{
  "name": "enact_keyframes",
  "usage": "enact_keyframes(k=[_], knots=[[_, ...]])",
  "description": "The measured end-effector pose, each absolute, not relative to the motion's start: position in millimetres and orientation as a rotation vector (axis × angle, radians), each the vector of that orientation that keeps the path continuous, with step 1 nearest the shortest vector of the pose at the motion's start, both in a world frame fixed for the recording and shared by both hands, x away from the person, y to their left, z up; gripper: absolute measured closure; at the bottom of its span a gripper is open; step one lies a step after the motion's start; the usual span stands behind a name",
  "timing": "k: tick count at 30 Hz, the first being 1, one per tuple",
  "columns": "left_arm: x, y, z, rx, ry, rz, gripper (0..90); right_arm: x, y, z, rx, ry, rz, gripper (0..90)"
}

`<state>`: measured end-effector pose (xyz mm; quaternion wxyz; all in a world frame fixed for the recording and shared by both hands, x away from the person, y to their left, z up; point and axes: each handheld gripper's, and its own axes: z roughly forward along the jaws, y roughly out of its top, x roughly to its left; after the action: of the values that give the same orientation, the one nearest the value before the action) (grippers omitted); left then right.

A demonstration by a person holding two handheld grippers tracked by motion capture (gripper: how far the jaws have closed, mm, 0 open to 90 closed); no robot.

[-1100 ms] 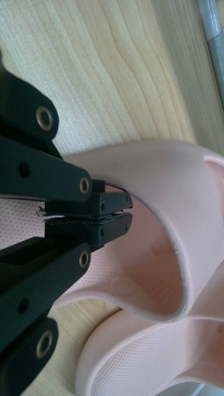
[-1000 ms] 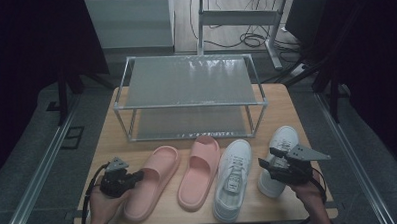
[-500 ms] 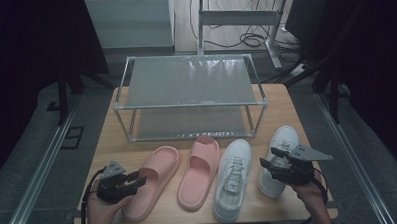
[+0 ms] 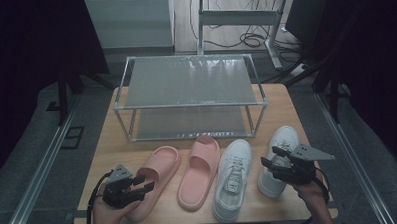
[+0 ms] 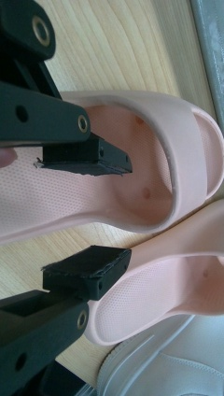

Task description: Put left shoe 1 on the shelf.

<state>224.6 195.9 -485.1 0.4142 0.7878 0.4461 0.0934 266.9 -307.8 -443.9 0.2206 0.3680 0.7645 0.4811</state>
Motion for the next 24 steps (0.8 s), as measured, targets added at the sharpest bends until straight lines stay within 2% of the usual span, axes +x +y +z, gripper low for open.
enact_keyframes(k=[24], knots=[[246, 166, -503, 2.019, 1.14, 0.218, 54.2, 262, -310, -441, 1.017, 2.103, 1.321, 39.6]])
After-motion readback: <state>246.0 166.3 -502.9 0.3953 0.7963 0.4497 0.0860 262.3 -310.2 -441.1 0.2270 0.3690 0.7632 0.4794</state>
